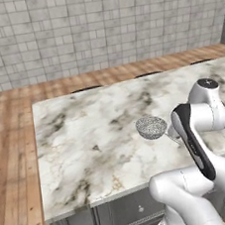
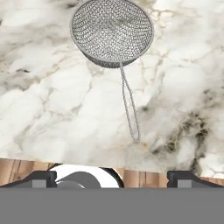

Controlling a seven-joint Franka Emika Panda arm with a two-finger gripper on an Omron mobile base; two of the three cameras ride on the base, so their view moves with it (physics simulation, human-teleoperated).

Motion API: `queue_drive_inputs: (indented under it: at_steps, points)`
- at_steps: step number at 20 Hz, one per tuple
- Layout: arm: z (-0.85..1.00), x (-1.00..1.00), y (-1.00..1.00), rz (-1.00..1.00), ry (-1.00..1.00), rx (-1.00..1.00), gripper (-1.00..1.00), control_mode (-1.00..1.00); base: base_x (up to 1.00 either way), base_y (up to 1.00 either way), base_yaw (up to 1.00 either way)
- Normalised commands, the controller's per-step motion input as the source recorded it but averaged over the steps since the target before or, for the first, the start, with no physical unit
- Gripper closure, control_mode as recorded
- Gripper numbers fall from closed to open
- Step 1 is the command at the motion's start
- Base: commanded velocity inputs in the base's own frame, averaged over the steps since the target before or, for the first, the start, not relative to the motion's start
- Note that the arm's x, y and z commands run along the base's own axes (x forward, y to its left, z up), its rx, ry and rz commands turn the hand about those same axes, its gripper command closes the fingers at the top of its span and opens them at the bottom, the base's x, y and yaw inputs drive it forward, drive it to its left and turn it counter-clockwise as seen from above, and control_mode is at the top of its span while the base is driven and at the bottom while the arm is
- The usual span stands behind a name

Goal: Pick the tupperware and strainer and place them in the sink. Then turn on the water.

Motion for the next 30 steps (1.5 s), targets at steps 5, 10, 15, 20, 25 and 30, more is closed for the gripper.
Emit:
queue_drive_inputs:
  at_steps: [5, 10, 15, 20, 25, 30]
  points:
    - [-0.22, 0.46, -0.07, 0.00, 0.18, 0.00, -1.00, -1.00, 0.00, 0.00, 0.00]
    - [0.00, 0.12, 0.00, -0.02, 0.21, 0.00, -1.00, -1.00, 0.00, 0.00, 0.00]
    - [0.00, 0.28, -0.03, -0.11, 0.13, 0.00, -1.00, -1.00, 0.00, 0.00, 0.00]
    - [-0.38, 0.02, 0.00, -0.04, -0.01, 0.00, -1.00, -1.00, 0.00, 0.00, 0.00]
    - [-0.62, 0.18, 0.00, 0.00, -0.01, 0.00, -1.00, -1.00, 0.00, 0.00, 0.00]
    - [-0.21, 0.29, 0.00, 0.00, -0.02, 0.01, -1.00, -1.00, 0.00, 0.00, 0.00]
